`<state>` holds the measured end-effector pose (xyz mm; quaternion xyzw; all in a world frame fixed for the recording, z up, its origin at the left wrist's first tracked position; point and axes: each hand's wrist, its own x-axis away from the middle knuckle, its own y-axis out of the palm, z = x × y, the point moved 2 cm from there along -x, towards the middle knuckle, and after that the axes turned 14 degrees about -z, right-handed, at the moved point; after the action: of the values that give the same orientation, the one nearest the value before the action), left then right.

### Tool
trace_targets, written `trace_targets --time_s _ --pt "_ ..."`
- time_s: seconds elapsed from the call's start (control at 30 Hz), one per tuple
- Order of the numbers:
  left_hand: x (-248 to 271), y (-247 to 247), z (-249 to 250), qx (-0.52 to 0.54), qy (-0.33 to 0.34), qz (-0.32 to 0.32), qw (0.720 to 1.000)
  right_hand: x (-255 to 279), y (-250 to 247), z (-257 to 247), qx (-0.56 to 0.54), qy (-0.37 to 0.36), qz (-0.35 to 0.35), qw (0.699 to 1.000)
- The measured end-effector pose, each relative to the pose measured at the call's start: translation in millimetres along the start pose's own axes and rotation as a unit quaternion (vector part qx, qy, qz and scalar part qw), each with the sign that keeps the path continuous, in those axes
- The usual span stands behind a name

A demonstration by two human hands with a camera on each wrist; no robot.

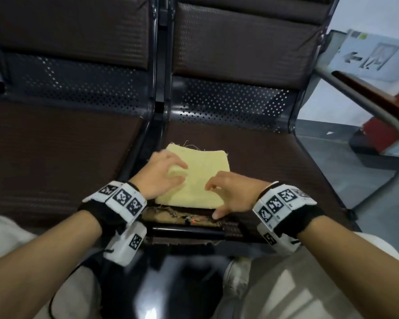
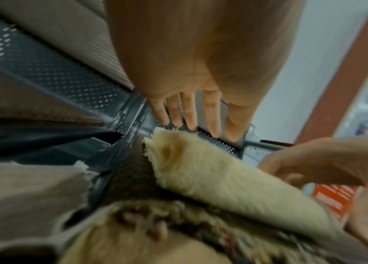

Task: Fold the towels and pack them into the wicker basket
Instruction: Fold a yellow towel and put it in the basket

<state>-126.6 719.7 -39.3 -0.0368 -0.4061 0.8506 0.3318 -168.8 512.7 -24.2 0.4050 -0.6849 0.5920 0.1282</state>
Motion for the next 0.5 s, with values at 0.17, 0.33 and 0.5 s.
trace_targets --time_s 0.17,0.33,0.5 --pt "20 21 0 -0.093 -0.017 -0.138 0.986 8 -3 -5 0.037 0.003 0.100 0.994" --pt "29 17 3 -0.149 -0.016 -0.082 0.985 28 -8 -5 -0.024 -0.020 0.151 0.988" --pt "35 5 23 -0.132 -0.023 -0.054 0.990 38 -5 4 -0.049 -0.017 0.160 0.986"
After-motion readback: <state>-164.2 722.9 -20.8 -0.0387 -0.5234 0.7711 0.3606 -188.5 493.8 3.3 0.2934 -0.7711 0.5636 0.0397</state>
